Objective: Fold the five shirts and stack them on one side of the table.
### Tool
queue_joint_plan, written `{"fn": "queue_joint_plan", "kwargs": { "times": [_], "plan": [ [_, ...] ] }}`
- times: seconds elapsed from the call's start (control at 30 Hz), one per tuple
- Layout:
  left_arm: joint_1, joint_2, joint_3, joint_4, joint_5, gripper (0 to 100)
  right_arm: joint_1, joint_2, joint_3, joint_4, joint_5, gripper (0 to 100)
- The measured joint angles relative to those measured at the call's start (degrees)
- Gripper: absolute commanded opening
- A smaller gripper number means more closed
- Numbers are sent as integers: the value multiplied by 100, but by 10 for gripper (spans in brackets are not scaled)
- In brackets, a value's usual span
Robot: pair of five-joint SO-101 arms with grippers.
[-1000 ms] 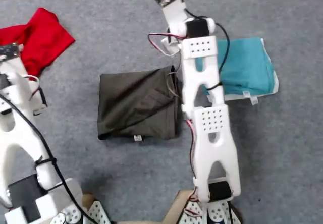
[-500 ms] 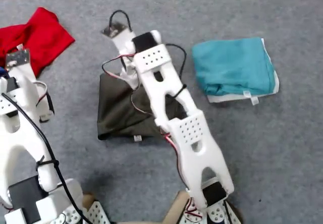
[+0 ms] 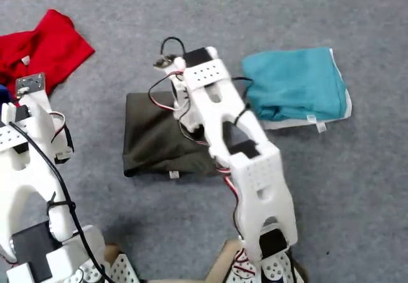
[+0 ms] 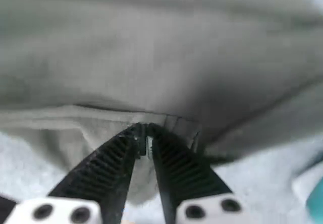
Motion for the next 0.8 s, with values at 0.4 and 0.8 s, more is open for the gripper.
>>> {"fn": "queue_joint_plan", "kwargs": {
  "times": [0.4,0.8],
  "plan": [
    [0,0,0,-18,0,29,308,-3385,4079,-9,492,18],
    [0,0,0,-18,0,29,158,-3218,3033,-2488,-176,18]
  ]
}}
